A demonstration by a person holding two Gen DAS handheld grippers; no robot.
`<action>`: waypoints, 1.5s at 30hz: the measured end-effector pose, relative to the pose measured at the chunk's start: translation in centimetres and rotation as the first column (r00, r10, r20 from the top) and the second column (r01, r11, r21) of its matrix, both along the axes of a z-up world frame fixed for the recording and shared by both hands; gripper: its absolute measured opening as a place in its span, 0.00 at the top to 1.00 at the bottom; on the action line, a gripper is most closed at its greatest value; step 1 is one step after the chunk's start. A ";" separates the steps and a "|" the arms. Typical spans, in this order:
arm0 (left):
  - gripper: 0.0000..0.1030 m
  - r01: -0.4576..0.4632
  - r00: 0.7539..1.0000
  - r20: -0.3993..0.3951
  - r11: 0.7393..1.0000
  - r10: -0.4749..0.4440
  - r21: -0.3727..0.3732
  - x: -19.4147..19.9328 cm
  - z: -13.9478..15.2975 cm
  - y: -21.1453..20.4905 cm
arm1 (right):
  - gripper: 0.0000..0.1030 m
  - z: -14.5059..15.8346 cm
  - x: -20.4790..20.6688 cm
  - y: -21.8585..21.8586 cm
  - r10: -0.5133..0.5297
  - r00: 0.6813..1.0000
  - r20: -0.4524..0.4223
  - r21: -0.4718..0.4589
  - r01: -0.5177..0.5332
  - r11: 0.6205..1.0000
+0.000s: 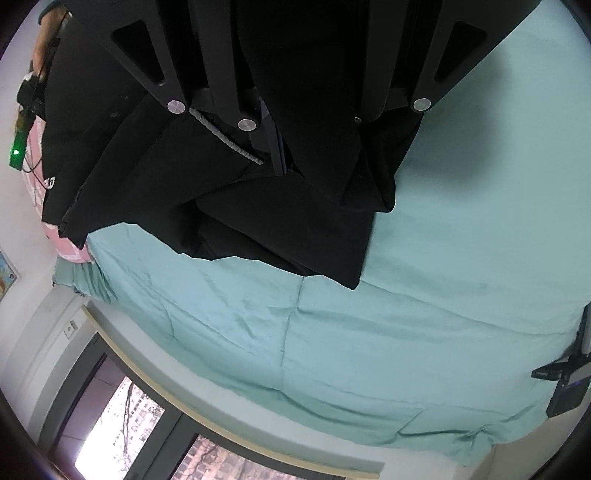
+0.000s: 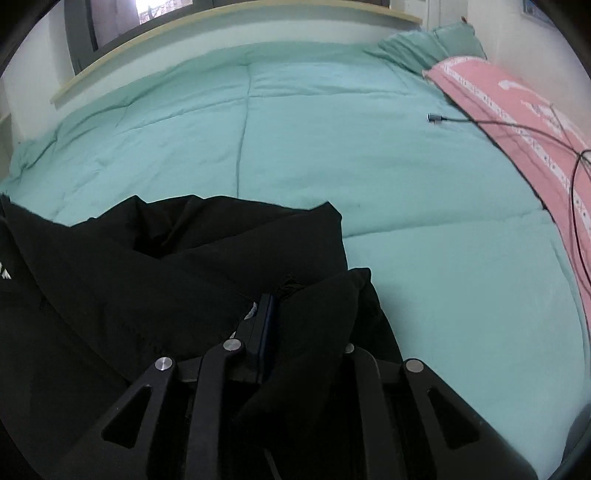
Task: Fold large clothes
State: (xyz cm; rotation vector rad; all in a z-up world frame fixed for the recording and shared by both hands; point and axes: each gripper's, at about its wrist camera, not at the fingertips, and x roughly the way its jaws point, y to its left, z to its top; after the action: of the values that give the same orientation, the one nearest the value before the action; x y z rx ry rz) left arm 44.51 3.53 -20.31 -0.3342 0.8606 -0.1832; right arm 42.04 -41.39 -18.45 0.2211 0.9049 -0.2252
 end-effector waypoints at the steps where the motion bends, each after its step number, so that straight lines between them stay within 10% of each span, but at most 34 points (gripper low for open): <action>1: 0.84 -0.003 1.000 0.011 1.000 0.003 0.001 -0.2 -0.2 0.1 | 0.86 -0.4 0.0 0.0 -0.007 1.000 0.013 0.005 0.006 1.000; 8: 0.84 0.002 0.999 0.034 1.000 -0.002 -0.009 -0.4 -0.6 -0.1 | 0.84 -1.1 -0.4 -0.4 -0.018 0.998 0.053 0.030 0.017 0.999; 14: 0.73 0.120 0.993 0.034 0.972 -0.115 -0.201 -2.6 3.1 3.6 | 0.66 3.0 -5.0 -2.2 0.076 0.986 0.150 0.112 -0.093 0.989; 17: 0.52 0.247 0.968 0.123 0.908 -0.217 -0.340 -5.5 6.9 6.5 | 0.41 6.3 -9.7 -3.2 0.112 0.959 0.260 0.121 -0.148 0.982; 20: 0.29 0.416 0.905 0.297 0.781 -0.305 -0.465 -9.1 10.5 9.0 | 0.32 9.7 -13.6 -4.2 0.106 0.926 0.362 0.110 -0.155 0.982; 25: 0.23 0.419 0.869 0.406 0.856 -0.282 -0.303 -12.5 15.5 8.3 | 0.32 13.3 -14.9 -1.3 0.178 0.896 0.408 0.081 -0.229 0.970; 30: 0.23 0.274 0.943 0.197 0.962 -0.268 0.001 -9.0 13.9 -0.5 | 0.32 13.0 -10.1 7.4 0.332 0.886 0.324 -0.048 -0.335 0.941; 38: 0.24 0.176 0.967 -0.194 0.983 -0.162 0.053 3.1 1.7 -8.9 | 0.32 3.7 5.7 15.8 0.397 0.912 -0.105 0.008 -0.398 0.917; 45: 0.22 0.165 0.977 -0.153 0.979 -0.146 0.119 4.1 1.7 -9.4 | 0.31 0.6 9.3 13.0 0.381 0.917 -0.118 0.181 -0.358 0.916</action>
State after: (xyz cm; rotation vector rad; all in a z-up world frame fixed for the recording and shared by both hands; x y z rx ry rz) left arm 48.58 -5.83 -18.61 -0.1573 1.0375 -0.2492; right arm 51.35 -28.37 -17.90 0.1735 1.0986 0.1859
